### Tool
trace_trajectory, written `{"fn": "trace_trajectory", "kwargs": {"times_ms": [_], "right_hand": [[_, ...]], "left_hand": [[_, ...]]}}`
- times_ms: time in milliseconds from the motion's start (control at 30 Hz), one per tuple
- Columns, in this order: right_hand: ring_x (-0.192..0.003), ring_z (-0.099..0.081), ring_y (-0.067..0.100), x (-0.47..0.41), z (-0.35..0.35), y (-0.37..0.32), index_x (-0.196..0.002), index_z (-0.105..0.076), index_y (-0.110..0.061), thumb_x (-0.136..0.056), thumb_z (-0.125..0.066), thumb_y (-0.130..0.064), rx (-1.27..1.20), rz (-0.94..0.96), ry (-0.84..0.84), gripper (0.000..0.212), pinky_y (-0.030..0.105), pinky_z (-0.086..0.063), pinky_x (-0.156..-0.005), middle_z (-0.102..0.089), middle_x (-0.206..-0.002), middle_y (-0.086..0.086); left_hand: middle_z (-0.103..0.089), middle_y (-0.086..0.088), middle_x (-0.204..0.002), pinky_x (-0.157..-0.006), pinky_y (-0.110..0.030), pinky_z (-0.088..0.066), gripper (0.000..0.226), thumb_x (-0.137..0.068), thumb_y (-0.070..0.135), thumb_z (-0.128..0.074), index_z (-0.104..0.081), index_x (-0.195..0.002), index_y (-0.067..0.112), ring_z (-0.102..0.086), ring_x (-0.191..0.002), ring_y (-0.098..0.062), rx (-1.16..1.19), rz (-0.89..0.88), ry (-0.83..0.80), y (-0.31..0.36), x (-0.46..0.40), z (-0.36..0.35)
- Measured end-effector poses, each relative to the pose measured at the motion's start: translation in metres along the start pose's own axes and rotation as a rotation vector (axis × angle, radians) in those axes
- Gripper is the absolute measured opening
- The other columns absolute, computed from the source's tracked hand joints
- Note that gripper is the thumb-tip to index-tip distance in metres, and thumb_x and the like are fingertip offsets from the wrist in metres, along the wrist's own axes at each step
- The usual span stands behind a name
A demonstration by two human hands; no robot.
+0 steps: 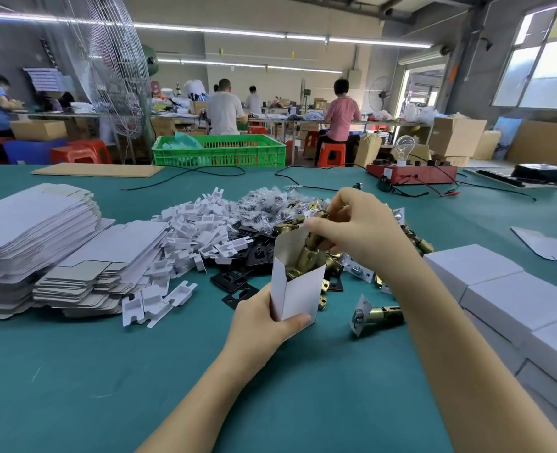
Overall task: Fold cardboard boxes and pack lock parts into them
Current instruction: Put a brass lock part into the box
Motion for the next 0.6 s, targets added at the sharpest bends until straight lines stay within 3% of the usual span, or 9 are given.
{"fn": "trace_trajectory", "kwargs": {"times_ms": [167,267,367,433,600], "right_hand": [[-0.078,-0.048,0.024,0.006,-0.018,-0.014,-0.075,-0.045,-0.015,-0.082,-0.066,-0.037,0.471,0.136,-0.055,0.031,0.032,-0.034,-0.056,-0.050,-0.077,0.004],[-0.083,-0.042,0.026,0.006,-0.024,-0.010,-0.075,-0.041,-0.019,-0.081,-0.065,-0.034,0.605,0.090,-0.057,0.029,0.032,-0.033,-0.058,-0.034,-0.080,-0.001],[-0.091,-0.045,0.028,0.006,-0.027,-0.010,-0.080,-0.049,-0.016,-0.081,-0.064,-0.026,0.637,0.108,-0.053,0.018,0.035,-0.043,-0.068,-0.043,-0.088,0.004],[-0.091,-0.046,0.025,0.007,-0.029,-0.011,-0.077,-0.051,-0.014,-0.081,-0.067,-0.032,0.606,0.129,-0.097,0.024,0.034,-0.041,-0.068,-0.050,-0.089,0.005],[-0.072,-0.052,0.014,0.008,-0.017,-0.009,-0.082,-0.062,-0.011,-0.082,-0.069,-0.039,0.450,0.103,-0.150,0.029,0.028,-0.043,-0.058,-0.057,-0.074,-0.002]], "left_hand": [[-0.064,0.037,-0.086,-0.061,-0.008,-0.047,0.034,-0.075,0.024,-0.082,-0.060,-0.088,0.045,-0.061,-0.080,0.011,-0.013,-0.021,0.010,0.001,0.000,0.000],[-0.066,0.035,-0.087,-0.063,-0.008,-0.047,0.035,-0.075,0.022,-0.082,-0.061,-0.090,0.045,-0.062,-0.081,0.009,-0.004,-0.021,0.012,0.000,-0.002,0.000],[-0.066,0.034,-0.086,-0.063,-0.007,-0.047,0.034,-0.076,0.021,-0.082,-0.061,-0.090,0.044,-0.062,-0.080,0.009,0.006,-0.014,0.013,-0.001,-0.002,0.000],[-0.066,0.036,-0.085,-0.062,-0.006,-0.046,0.035,-0.076,0.020,-0.081,-0.060,-0.090,0.045,-0.062,-0.079,0.011,0.009,-0.014,0.008,-0.001,-0.001,0.000],[-0.065,0.037,-0.085,-0.062,-0.005,-0.045,0.037,-0.077,0.019,-0.082,-0.060,-0.090,0.046,-0.062,-0.079,0.012,0.015,-0.013,0.002,-0.003,-0.002,0.000]]}}
Point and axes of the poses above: each hand's wrist, its own x-axis away from the middle knuckle, its own z-axis out of the back of the hand, y = z × x, the point moved 6 cm from there along -x, towards the middle knuckle
